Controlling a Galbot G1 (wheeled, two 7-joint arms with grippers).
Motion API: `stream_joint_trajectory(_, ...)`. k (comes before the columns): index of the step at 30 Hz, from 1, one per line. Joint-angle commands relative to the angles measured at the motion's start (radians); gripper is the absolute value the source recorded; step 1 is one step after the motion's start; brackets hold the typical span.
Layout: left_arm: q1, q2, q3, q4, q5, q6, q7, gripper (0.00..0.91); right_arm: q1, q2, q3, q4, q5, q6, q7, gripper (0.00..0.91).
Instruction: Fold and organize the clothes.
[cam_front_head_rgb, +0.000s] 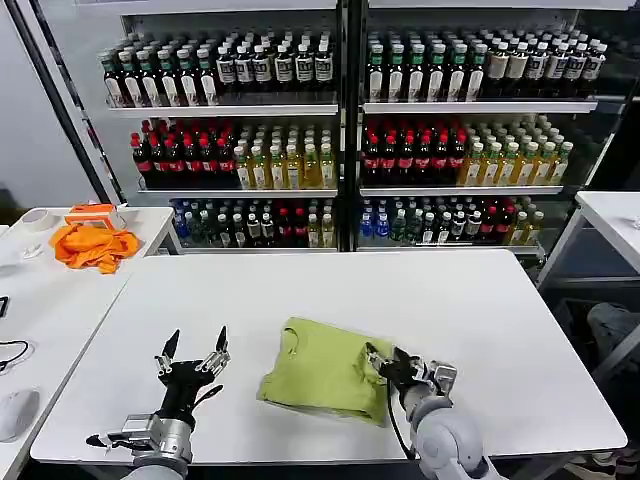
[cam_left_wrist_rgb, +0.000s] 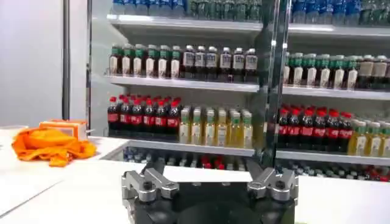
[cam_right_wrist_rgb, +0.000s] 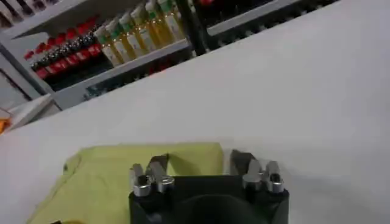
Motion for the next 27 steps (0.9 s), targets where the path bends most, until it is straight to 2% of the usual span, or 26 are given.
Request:
stream_joint_trajectory(1, 0.021, -0.012, -0.033, -0.013, 0.005, 0.004, 0.0, 0.907, 0.1, 0.005, -0.047, -0.074, 0.133, -0.044, 0.021, 0.0)
stream_joint_trajectory(6, 0.027, -0.014, -0.033, -0.018, 0.005, 0.003, 0.0, 0.907, 0.161, 0.003, -0.048, -0.119, 0.131, -0.045, 0.012, 0.0)
stream_joint_trajectory(14, 0.029, -0.011, -0.029, -0.023, 0.005, 0.001, 0.0, 0.907, 0.284, -0.014, -0.067, -0.199, 0.053, -0.054, -0.033, 0.0)
stream_joint_trajectory(15, 0.029, -0.011, -0.029, -0.025, 0.005, 0.001, 0.001, 0.907, 0.28, -0.017, -0.067, -0.194, 0.04, -0.05, -0.05, 0.151)
stream_joint_trajectory(16, 0.03, -0.01, -0.029, -0.026, 0.005, 0.0, 0.001, 0.907, 0.269, -0.024, -0.066, -0.185, 0.003, -0.02, -0.084, 0.907)
stream_joint_trajectory(17, 0.032, -0.01, -0.028, -0.03, 0.006, -0.002, 0.002, 0.907, 0.242, -0.039, -0.075, -0.169, -0.101, 0.069, -0.149, 0.907)
stream_joint_trajectory(18, 0.032, -0.009, -0.028, -0.031, 0.007, -0.004, 0.003, 0.907, 0.227, -0.043, -0.075, -0.155, -0.142, 0.123, -0.168, 0.907)
stream_joint_trajectory(19, 0.035, -0.009, -0.027, -0.034, 0.008, -0.005, 0.005, 0.907, 0.187, -0.052, -0.072, -0.123, -0.236, 0.179, -0.182, 0.907)
stream_joint_trajectory(21, 0.037, -0.008, -0.027, -0.041, 0.008, -0.007, 0.007, 0.907, 0.125, -0.056, -0.055, -0.09, -0.31, 0.222, -0.184, 0.907)
stream_joint_trajectory(22, 0.039, -0.008, -0.026, -0.044, 0.007, -0.008, 0.01, 0.907, 0.069, -0.061, -0.039, -0.069, -0.41, 0.275, -0.193, 0.907)
stream_joint_trajectory(23, 0.04, -0.008, -0.025, -0.048, 0.007, -0.008, 0.012, 0.907, 0.031, -0.062, -0.027, -0.05, -0.462, 0.306, -0.193, 0.907)
stream_joint_trajectory(27, 0.043, -0.009, -0.02, -0.056, 0.008, -0.009, 0.014, 0.907, -0.079, -0.067, 0.018, 0.008, -0.552, 0.366, -0.182, 0.907)
